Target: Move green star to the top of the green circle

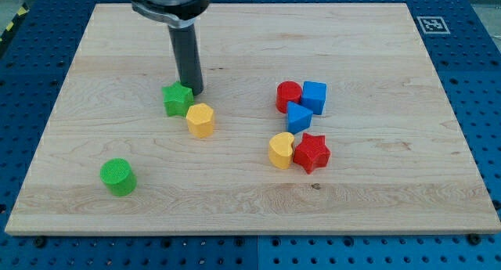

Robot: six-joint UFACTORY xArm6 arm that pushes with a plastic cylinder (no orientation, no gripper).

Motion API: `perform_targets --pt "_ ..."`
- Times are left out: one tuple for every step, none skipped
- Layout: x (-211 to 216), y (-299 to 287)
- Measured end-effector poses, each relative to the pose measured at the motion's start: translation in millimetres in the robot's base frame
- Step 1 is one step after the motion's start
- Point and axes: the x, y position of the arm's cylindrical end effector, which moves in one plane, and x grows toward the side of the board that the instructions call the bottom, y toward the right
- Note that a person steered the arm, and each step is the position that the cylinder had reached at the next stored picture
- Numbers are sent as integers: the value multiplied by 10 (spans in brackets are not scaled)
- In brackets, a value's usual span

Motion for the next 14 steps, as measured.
perform_targets --pt "-16 -6" --pt "-89 -6" --pt "-161 -6" --pt "-213 -6" --pt "-222 -6" --pt "-222 -6" --pt "-222 -133" --pt "-224 -209" --pt "-119 -133" --pt "-136 33" --pt "67 -49" --pt "104 -303" --pt "182 -402" --pt "257 -259"
